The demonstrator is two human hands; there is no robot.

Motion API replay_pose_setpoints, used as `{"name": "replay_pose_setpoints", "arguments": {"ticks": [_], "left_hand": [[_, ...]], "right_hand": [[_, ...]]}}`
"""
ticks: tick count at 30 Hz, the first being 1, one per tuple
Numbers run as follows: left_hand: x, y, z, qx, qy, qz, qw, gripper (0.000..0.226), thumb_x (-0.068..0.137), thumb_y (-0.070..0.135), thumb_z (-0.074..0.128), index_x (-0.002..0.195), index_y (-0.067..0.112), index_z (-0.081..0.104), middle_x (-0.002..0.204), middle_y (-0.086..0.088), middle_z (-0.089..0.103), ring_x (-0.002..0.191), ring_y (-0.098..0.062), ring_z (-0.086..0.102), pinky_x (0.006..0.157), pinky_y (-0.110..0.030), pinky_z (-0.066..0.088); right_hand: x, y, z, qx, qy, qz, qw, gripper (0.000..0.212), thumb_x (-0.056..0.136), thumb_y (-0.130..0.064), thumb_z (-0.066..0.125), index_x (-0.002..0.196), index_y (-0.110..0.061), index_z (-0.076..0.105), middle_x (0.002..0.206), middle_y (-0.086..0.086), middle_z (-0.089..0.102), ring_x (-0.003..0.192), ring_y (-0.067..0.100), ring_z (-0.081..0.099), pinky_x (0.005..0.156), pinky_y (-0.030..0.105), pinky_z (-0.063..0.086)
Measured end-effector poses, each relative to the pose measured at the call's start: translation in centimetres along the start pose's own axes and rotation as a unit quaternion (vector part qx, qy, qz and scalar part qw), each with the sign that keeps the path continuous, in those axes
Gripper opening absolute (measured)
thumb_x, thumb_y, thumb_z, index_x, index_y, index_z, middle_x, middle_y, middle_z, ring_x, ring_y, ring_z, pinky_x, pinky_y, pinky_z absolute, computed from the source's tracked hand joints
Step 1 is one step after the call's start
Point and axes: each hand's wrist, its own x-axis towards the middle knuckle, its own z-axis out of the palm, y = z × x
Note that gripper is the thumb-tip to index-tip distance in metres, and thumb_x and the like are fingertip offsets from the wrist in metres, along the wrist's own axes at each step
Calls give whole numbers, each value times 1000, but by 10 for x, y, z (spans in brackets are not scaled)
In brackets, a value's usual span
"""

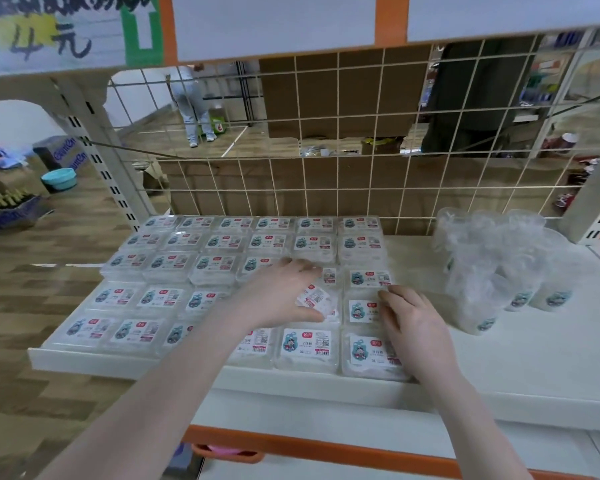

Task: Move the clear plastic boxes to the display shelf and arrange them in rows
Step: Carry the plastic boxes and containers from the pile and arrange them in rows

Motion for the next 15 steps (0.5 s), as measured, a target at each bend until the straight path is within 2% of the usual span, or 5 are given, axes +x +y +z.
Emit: {"name": "replay_pose_setpoints", "arguments": {"ticks": [3,5,7,12,15], "left_hand": [[4,-6,-3,-12,-55,47,997,78,86,38,64,149,30,19,157,8,18,144,-12,15,117,-33,18],[8,-8,-4,-14,-77,49,996,75,86,27,64,149,30,22,156,7,21,142,-13,20,116,-33,22],[13,-7,-6,-13,-66,47,997,69,85,22,62,146,28,30,150,5,33,136,-15,33,109,-35,33],[25,1,-1,23,1,0,1000,57,85,44,59,137,26,43,134,1,51,121,-20,48,96,-33,42],[34,6,5,16,41,-28,999,47,86,48,56,127,25,51,125,0,55,113,-19,52,87,-30,43]], "right_hand": [[0,-1,-1,1,-5,7,1000,21,70,-1,77,90,-4,71,99,12,68,84,33,64,73,37,54],[0,-1,-1,-2,-5,9,1000,21,70,-2,78,90,-5,71,99,11,68,84,32,64,72,36,54],[-1,-1,-1,-4,-4,8,1000,19,72,-4,76,90,-5,71,100,10,68,83,32,64,71,35,54],[0,-1,0,-8,4,1,1000,16,75,-11,65,89,-6,70,98,10,68,80,31,63,70,33,54],[1,-2,-1,-20,4,2,1000,20,73,-17,58,87,-7,70,97,7,68,79,28,63,68,29,52]]}}
